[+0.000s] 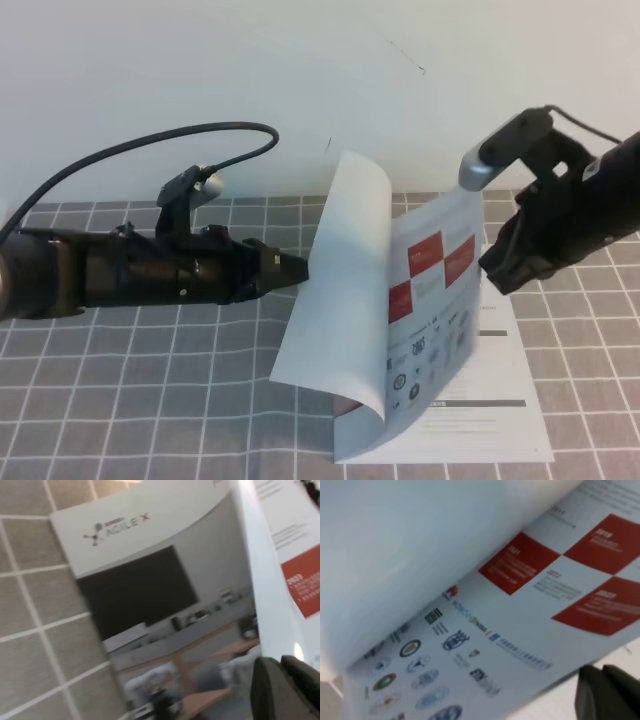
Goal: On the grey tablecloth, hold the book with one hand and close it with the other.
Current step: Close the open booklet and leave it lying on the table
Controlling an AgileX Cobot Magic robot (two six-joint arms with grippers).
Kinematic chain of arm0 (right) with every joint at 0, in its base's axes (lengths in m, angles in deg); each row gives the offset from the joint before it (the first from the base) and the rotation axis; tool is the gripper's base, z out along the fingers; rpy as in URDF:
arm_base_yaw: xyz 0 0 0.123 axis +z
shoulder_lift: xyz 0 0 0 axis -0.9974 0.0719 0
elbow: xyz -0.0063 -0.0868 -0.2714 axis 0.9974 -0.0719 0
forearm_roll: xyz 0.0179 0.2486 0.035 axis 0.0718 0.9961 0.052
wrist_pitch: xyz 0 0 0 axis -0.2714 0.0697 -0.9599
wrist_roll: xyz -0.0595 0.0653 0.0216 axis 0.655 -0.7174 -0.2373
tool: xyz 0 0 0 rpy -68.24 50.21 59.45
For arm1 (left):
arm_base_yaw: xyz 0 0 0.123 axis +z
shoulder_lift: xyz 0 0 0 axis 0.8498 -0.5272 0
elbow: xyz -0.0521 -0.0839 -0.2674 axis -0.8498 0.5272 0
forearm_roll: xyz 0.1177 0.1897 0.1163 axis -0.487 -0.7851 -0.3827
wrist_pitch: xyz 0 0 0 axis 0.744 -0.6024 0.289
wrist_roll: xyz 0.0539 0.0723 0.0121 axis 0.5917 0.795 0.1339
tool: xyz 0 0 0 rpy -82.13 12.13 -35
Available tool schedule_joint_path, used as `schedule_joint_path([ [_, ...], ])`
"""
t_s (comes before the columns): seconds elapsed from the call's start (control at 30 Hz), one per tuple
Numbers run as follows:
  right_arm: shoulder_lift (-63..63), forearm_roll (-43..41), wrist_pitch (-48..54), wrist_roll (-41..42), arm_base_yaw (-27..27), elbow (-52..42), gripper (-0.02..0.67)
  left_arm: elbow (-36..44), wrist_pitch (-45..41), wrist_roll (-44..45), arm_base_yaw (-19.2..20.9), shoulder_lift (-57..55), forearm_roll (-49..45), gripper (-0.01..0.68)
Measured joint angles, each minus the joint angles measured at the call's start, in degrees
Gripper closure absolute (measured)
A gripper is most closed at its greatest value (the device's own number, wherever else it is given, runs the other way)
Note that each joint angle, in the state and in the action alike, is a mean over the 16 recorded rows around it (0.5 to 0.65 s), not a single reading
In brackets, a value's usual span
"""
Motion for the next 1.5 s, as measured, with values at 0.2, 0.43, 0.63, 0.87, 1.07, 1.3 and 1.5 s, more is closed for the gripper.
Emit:
schedule_joint_path([
  [0.2, -4.95, 3.12, 1.27, 1.29, 0.00, 0.94, 0.652, -0.09, -4.20, 0.32, -0.01, 0.01, 1.54, 0.676],
  [0.43, -6.51, 11.22, 3.64, 5.66, 0.00, 1.25, 0.652, -0.43, -8.77, 1.21, -0.06, 1.19, 2.81, 0.676],
  [0.63, -6.56, 15.26, 5.72, 8.38, 0.00, 1.25, 0.652, -0.79, -8.41, 2.22, -0.11, 5.01, 2.32, 0.676],
  [0.87, -7.44, 15.91, 6.35, 9.20, 0.00, 1.25, 0.652, -1.01, -4.97, 3.05, -0.12, 11.12, 0.67, 0.676],
  [1.07, -9.53, 14.63, 6.59, 9.25, 0.00, 1.74, 0.652, -1.27, -2.92, 3.13, -0.12, 14.36, -1.41, 0.676],
  [1.3, -14.71, 8.21, 9.40, 6.89, 0.00, 3.48, 0.652, -2.05, -0.97, 0.54, -0.12, 16.75, -8.35, 0.676],
  [1.5, -21.93, -5.27, 14.84, -0.90, 0.00, 4.01, 0.652, -2.60, 3.30, -9.61, 0.37, 21.95, -25.16, 0.676],
])
